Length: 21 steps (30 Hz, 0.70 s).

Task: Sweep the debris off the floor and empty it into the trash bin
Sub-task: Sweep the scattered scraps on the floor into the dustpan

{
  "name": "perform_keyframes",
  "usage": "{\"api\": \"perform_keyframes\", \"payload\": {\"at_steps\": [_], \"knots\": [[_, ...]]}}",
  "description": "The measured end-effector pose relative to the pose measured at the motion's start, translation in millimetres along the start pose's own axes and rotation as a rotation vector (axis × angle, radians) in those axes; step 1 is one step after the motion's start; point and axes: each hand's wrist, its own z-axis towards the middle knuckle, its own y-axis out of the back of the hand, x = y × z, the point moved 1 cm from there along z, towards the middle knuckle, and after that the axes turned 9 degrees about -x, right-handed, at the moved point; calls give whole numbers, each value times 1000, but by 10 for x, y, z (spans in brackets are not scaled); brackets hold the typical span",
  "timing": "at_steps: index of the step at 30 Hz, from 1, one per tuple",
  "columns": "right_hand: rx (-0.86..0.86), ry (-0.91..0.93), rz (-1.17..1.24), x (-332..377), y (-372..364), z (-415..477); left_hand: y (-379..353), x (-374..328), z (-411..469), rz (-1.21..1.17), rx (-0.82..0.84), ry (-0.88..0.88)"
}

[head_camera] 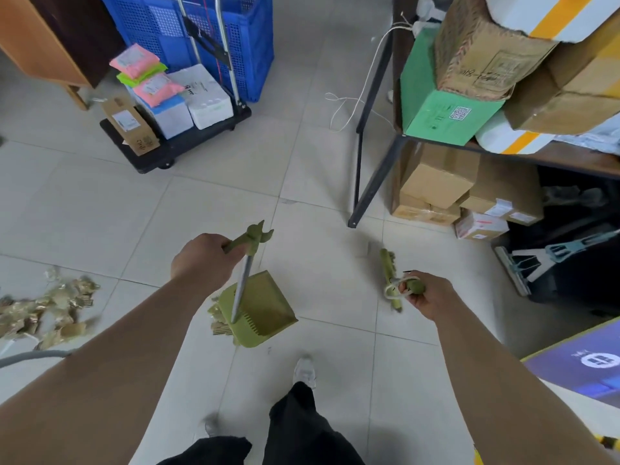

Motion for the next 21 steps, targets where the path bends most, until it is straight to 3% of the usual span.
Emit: {"api": "perform_keyframes", "payload": {"at_steps": [9, 21], "knots": [[82, -22, -121, 488, -312, 606, -220, -420, 298, -12, -52, 67], [345, -54, -363, 21, -1262, 70, 30, -147, 189, -78, -100, 198]]}}
